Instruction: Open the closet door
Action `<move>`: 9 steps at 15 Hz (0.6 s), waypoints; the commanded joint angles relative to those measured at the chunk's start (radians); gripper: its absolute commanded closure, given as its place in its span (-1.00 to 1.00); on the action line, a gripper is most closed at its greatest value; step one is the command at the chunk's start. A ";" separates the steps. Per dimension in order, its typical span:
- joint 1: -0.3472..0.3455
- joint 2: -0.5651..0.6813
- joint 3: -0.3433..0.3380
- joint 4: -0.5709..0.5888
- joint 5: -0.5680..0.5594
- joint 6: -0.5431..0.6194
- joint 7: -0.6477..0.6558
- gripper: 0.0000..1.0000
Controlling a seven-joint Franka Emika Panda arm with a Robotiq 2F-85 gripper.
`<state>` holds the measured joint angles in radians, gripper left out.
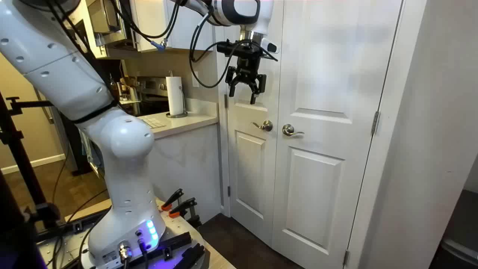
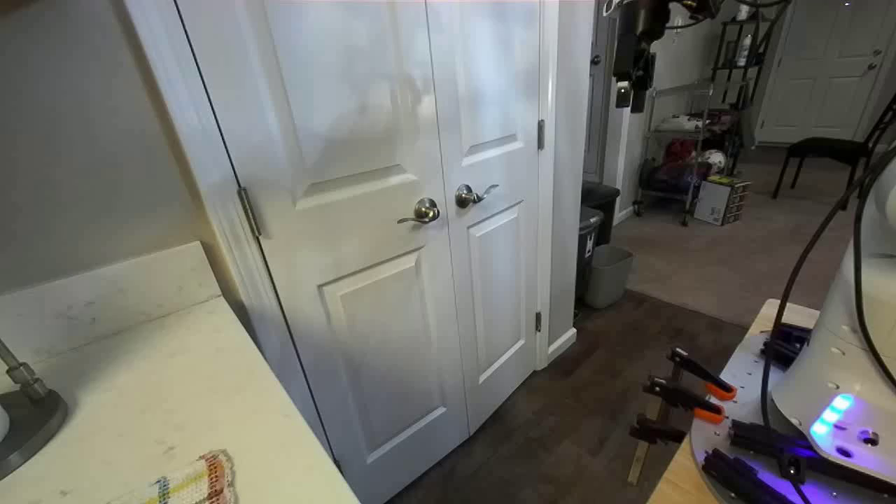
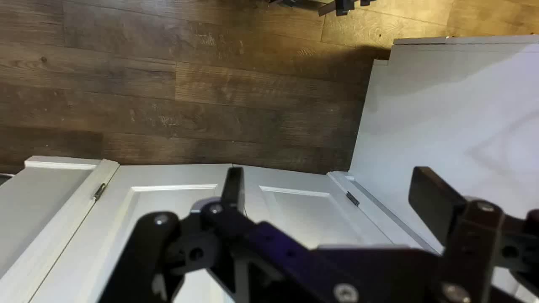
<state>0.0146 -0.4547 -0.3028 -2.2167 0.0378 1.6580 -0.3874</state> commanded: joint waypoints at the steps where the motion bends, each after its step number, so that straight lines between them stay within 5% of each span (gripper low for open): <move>1: -0.036 0.006 0.029 0.003 0.013 -0.003 -0.013 -1.00; 9: -0.027 0.035 0.039 0.018 0.016 0.016 -0.021 -1.00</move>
<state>0.0092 -0.4543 -0.2957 -2.2166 0.0378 1.6592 -0.3874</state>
